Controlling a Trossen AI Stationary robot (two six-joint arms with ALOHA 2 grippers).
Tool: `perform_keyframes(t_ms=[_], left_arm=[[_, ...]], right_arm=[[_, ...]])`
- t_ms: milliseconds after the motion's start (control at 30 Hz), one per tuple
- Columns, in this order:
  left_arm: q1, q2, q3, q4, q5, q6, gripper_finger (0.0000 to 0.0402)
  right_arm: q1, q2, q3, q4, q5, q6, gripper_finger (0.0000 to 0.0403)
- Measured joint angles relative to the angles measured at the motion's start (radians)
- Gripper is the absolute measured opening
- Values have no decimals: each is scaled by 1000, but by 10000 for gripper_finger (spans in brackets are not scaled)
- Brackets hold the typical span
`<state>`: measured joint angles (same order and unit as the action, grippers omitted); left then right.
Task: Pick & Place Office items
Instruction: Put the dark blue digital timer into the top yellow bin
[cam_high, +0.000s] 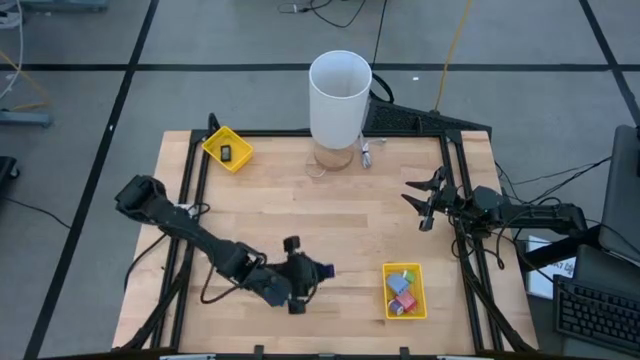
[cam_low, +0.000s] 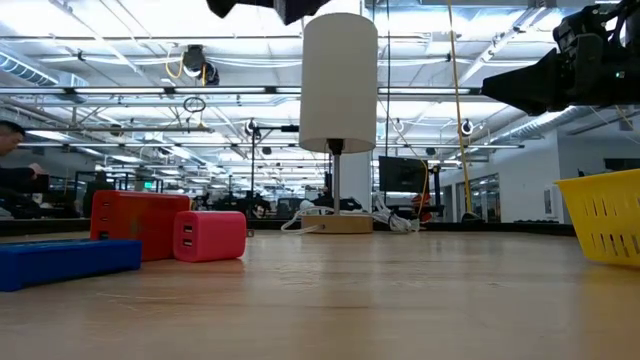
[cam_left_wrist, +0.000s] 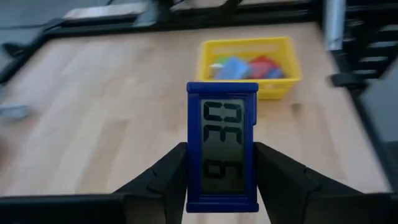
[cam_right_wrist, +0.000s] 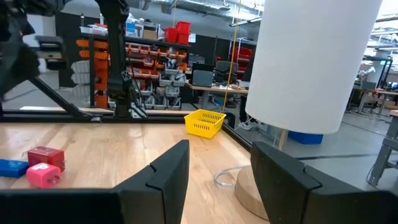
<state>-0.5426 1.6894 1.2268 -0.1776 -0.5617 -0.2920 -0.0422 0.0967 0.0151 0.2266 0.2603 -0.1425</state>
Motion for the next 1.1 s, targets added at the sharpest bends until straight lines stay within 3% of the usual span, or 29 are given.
perform_keyframes(t_ms=[267,467,733,1100], left_arm=[[42,0,-188,436,236,114,151],[101,-61,-343,533,256,66,162],[141,-377,-591,554,235,61,151],[164,-892,-928,548,6,88,163]], right_arm=[[0,0,0,1,0,0,160],[0,0,0,1,0,8,162],[0,10,0,-4,0,2,160],[0,25,0,8,0,0,160]])
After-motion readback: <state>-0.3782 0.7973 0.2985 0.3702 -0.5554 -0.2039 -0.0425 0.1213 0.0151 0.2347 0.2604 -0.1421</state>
